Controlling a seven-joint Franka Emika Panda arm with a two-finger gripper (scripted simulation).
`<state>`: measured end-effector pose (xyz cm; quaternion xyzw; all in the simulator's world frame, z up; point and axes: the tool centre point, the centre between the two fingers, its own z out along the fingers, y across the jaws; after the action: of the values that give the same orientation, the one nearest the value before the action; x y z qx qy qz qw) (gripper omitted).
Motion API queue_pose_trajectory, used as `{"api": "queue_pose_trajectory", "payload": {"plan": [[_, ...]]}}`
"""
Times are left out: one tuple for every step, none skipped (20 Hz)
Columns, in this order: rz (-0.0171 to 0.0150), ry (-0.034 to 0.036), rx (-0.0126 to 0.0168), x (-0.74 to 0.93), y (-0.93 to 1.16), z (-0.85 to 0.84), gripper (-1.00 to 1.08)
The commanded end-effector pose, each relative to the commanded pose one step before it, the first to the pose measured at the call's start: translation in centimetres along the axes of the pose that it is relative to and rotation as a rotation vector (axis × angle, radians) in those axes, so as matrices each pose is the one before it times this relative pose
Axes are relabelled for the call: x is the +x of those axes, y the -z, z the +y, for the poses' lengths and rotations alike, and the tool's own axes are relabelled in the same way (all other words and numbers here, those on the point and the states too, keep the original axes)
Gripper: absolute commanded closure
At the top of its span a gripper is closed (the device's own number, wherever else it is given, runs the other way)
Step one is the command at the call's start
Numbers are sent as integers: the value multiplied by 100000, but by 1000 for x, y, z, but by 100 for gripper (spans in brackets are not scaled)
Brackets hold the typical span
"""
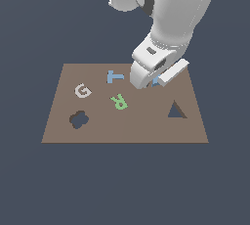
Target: Insert a designated object into the corresponding slot on a board.
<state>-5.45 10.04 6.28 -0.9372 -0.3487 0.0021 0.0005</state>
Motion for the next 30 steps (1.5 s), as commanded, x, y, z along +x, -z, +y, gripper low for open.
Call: {"api": "queue_pose_trajectory", "payload": {"plan": [[254, 4864, -93, -24, -594, -660, -92], [49, 1394, -16, -9, -180, -200, -92], [39, 1175, -15, -9, -153, -168, -92], [29, 954, -16, -10, -126, -135, -92], [18, 734, -17, -10, -98, -102, -92], [6, 512, -18, -11, -71, -68, -92], [-5, 284, -20, -14, -44, -32, -92], [-16, 64, -21, -14, -16, 0, -92], [-18, -65, -17, -10, 2, 16, -92], [-43, -285, 86, 15, 21, -8, -92], [0, 0, 0, -2, -34, 2, -92], [0, 0, 0, -6, -103, 7, -92], [0, 0, 0, -10, -171, 12, -92], [7, 65, -22, 6, -230, -14, -92], [6, 65, -22, 0, -299, -11, -92], [0, 0, 0, -27, -360, 23, -92], [6, 93, -29, 4, -297, -25, -92], [0, 0, 0, -21, -240, 14, -92], [3, 66, -20, 5, -164, -21, -92], [0, 0, 0, -10, -103, 6, -92], [0, 0, 0, -3, -34, 2, -92], [0, 0, 0, 0, 0, 0, 108], [0, 0, 0, 0, 0, 0, 108], [0, 0, 0, 0, 0, 0, 108], [0, 0, 0, 0, 0, 0, 108], [0, 0, 0, 0, 0, 0, 108], [0, 0, 0, 0, 0, 0, 108], [0, 0, 0, 0, 0, 0, 108], [0, 0, 0, 0, 0, 0, 108], [0, 0, 0, 0, 0, 0, 108]]}}
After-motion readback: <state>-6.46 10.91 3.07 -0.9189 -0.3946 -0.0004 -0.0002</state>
